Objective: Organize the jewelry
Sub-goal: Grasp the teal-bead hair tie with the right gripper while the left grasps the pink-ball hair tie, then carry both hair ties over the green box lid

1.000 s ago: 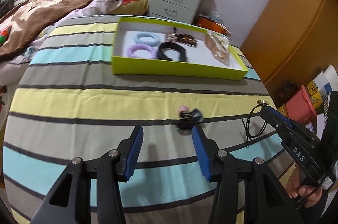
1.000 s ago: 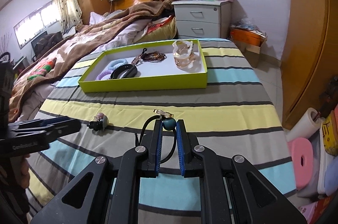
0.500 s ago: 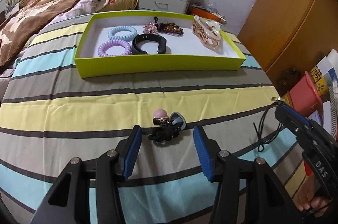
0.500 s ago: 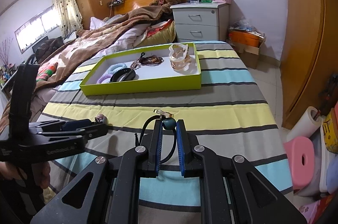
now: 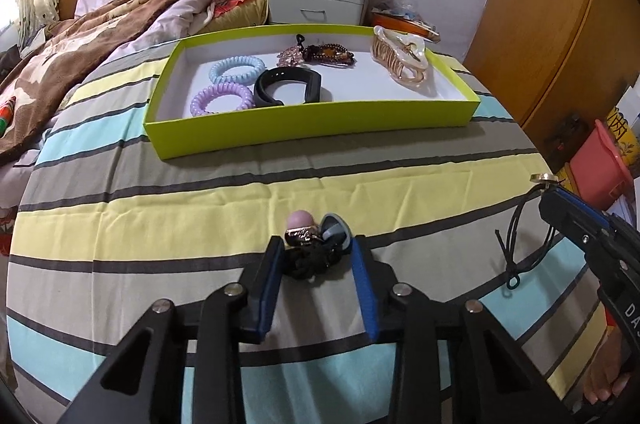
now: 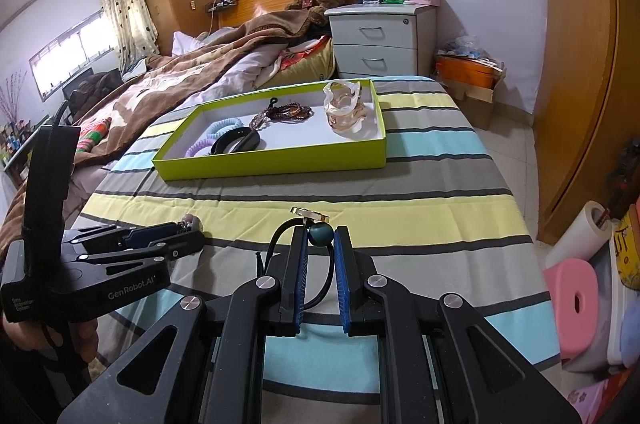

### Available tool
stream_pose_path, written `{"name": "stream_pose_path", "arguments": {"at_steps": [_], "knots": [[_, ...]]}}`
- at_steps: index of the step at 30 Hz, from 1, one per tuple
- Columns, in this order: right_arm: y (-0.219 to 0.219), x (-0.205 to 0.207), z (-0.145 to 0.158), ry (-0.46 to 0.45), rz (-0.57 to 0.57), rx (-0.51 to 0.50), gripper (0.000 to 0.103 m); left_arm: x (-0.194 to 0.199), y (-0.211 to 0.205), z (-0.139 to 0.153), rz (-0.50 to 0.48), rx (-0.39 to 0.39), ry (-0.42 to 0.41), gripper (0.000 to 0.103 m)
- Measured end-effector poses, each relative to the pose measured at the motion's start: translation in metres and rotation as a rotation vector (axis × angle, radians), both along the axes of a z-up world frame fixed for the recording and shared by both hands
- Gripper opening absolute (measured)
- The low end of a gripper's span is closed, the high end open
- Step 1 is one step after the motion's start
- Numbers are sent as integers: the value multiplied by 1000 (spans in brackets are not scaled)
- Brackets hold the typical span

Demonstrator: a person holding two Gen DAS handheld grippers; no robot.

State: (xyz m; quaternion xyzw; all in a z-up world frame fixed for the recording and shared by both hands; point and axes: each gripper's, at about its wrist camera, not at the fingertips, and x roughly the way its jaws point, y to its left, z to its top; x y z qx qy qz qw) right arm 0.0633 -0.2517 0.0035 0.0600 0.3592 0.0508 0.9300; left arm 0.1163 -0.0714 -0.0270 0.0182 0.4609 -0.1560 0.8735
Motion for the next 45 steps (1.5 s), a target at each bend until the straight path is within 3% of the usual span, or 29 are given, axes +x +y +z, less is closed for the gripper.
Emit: {"name": "stream_pose_path", "arguments": {"at_steps": [6, 8, 45], "knots": [[0, 0, 0, 1, -1, -1, 13, -1, 1, 1, -2, -1, -7, 32], [0, 1, -1, 2, 0, -1, 13, -1, 1, 2, -5, 0, -11, 23], [5, -3, 11, -26, 0, -2, 13, -10, 9, 21, -4, -26, -56, 21]]}}
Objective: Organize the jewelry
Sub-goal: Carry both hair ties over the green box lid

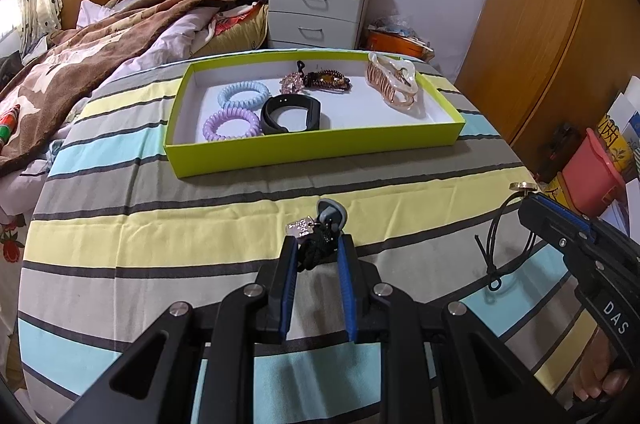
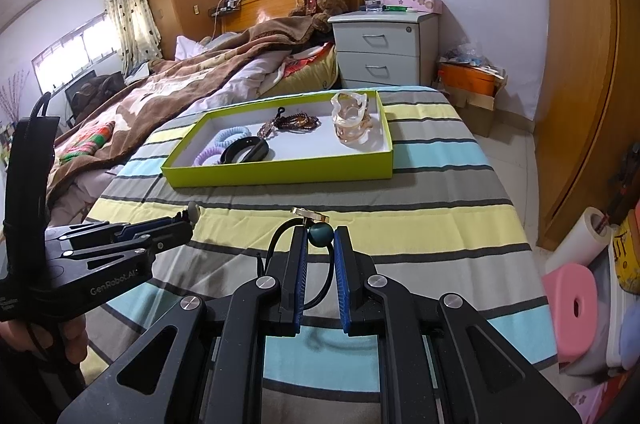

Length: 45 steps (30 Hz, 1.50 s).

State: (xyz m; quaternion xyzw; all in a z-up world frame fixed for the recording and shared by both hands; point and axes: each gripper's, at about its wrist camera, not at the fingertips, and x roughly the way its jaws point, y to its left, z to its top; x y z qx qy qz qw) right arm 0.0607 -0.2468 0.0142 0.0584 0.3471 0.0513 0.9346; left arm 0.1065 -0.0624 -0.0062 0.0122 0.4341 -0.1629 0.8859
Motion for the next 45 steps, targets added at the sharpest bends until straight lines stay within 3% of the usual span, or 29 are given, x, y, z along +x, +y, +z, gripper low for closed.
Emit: {"name": "stream_pose_path", "arguments": {"at_steps": [20, 45], "knots": [[-3, 12, 23, -45, -16, 1, 13, 8, 6, 33, 7, -15, -65, 21], [-1, 66, 45, -67, -4, -5, 13, 57, 12, 66, 18, -33, -121, 21]]}}
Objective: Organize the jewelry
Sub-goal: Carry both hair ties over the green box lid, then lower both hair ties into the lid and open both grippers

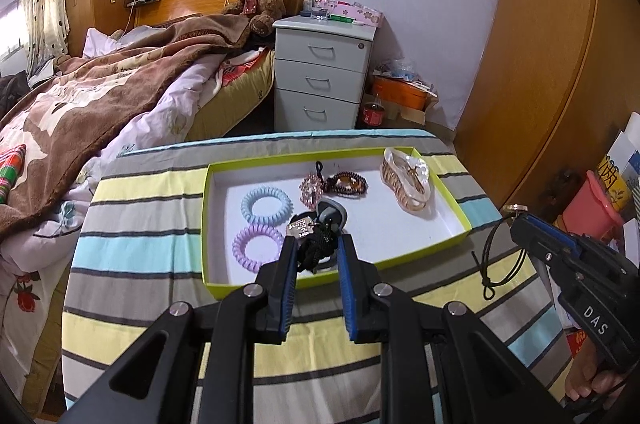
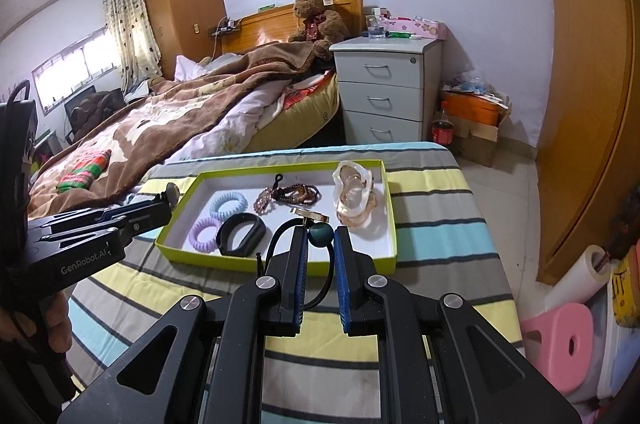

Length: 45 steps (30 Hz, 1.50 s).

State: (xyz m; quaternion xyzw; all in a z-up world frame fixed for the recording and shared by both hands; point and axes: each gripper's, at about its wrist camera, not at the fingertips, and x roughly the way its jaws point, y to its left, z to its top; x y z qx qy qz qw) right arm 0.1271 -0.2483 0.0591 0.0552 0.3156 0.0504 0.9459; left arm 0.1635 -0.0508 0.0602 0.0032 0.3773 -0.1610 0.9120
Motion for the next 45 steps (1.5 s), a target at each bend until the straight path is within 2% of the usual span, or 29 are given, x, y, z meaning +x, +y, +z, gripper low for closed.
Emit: {"name": "stream_pose_path", "arguments": {"at_steps": [11, 23, 32, 45], "knots": [[-1, 38, -4, 25, 3, 16, 13, 31, -4, -2, -17, -23, 24, 21], [5, 81, -32, 104, 16, 30, 13, 83, -17, -11, -14, -32, 72, 21], [8, 96, -53, 161, 38, 28, 13, 110, -21, -33, 3, -17, 118, 21], [12, 107, -73, 233, 72, -8, 13, 130, -24, -64, 29, 5, 188, 21]]}}
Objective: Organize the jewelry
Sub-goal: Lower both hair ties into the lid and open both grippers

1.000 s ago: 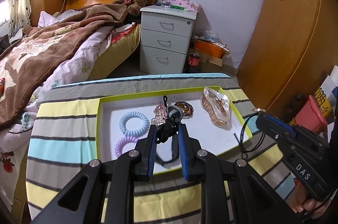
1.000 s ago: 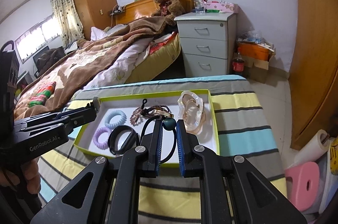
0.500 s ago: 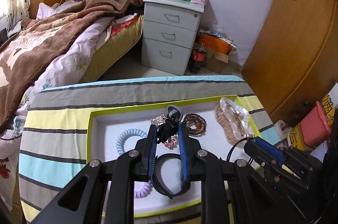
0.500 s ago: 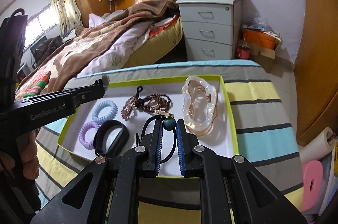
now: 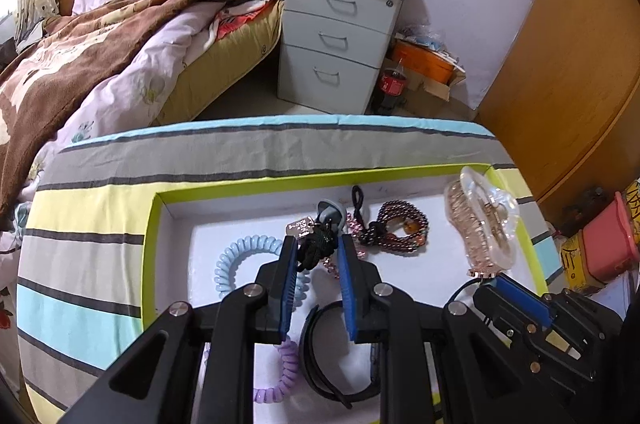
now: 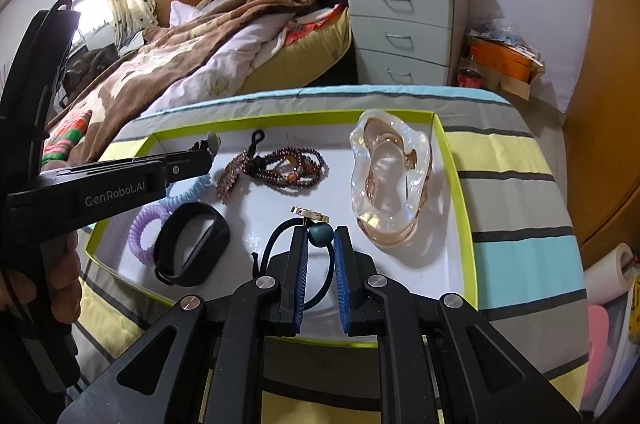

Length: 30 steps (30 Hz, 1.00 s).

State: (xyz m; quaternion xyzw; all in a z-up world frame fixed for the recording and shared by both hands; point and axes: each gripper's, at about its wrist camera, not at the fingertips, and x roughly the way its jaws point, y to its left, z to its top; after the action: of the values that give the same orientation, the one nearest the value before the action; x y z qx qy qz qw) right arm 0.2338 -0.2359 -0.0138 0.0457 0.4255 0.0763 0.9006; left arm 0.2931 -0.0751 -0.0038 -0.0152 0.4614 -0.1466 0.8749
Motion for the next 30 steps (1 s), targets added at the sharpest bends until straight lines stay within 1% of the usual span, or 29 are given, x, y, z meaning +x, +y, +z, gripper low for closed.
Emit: {"name": "stream_pose_path", "arguments": {"at_steps": [8, 10, 26, 28, 30], "knots": [[3, 5, -9, 29, 6, -47, 13, 6, -2, -10, 5, 7, 30, 21], [3, 6, -11, 36, 5, -52, 14, 6, -2, -11, 5, 11, 25, 21], [-1, 9, -14, 38, -3, -63, 14, 8, -2, -11, 14, 11, 35, 22], [-1, 8, -14, 37, -5, -63, 14, 8, -2, -11, 16, 12, 37, 25], [0, 8, -14, 38, -3, -62, 14, 8, -3, -12, 14, 13, 40, 25]]}}
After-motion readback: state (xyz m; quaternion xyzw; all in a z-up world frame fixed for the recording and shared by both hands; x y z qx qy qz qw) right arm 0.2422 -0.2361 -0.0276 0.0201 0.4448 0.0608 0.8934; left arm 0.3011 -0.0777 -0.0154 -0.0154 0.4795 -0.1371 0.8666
